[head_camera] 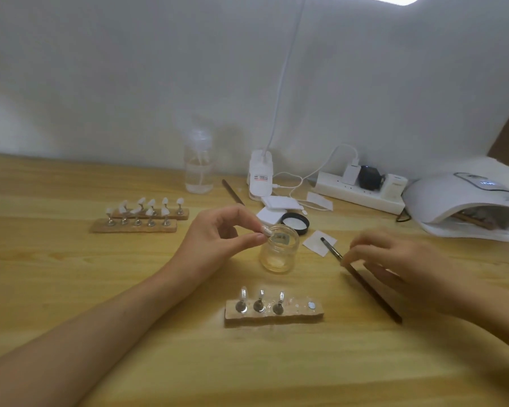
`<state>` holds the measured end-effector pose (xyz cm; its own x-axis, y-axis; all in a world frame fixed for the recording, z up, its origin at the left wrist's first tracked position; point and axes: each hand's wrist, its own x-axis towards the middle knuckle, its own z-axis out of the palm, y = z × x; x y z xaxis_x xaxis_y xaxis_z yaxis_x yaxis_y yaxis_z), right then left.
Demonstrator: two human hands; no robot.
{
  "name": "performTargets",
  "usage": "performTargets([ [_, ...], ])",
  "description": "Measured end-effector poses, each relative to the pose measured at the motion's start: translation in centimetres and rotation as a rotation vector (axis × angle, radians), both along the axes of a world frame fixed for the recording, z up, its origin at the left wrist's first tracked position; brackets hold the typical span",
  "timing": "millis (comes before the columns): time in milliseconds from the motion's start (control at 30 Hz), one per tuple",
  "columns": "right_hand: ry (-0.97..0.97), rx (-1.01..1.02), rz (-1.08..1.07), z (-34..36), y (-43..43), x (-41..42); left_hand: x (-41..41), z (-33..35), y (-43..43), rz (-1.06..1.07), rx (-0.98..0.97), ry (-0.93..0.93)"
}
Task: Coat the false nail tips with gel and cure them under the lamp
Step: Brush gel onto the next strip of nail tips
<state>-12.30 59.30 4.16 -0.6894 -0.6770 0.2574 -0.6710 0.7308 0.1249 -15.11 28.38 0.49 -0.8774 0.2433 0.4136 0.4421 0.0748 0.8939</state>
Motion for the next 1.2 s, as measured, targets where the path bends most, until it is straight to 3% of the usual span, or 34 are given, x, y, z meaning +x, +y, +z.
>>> performTargets([
  [167, -0.249, -0.492, 0.025, 1.3, -4.7, -0.8, 0.2, 0.2, 0.0, -0.041, 0.020, -0.010],
  [333, -0.458, -0.797, 0.079, 1.2, -9.8, -0.9, 0.3, 0.4, 0.0, -0.158, 0.059, -0.045],
  [667, -0.613, -0.897, 0.005, 1.0, -11.4, -0.6, 0.5, 0.5, -0.2, -0.232, 0.095, -0.074],
  [800, -0.694, -0.956, -0.084, -0.1, -9.6, 0.4, 0.2, 0.4, -0.2, -0.134, 0.050, -0.066],
  [933, -0.686, -0.882, -0.173, -1.3, -6.9, 2.1, -0.2, 0.0, -0.2, -0.005, -0.005, -0.094],
  [1200, -0.697, -0.816, -0.180, -1.9, -6.0, 3.4, -0.2, -0.1, 0.0, 0.008, -0.042, -0.103],
])
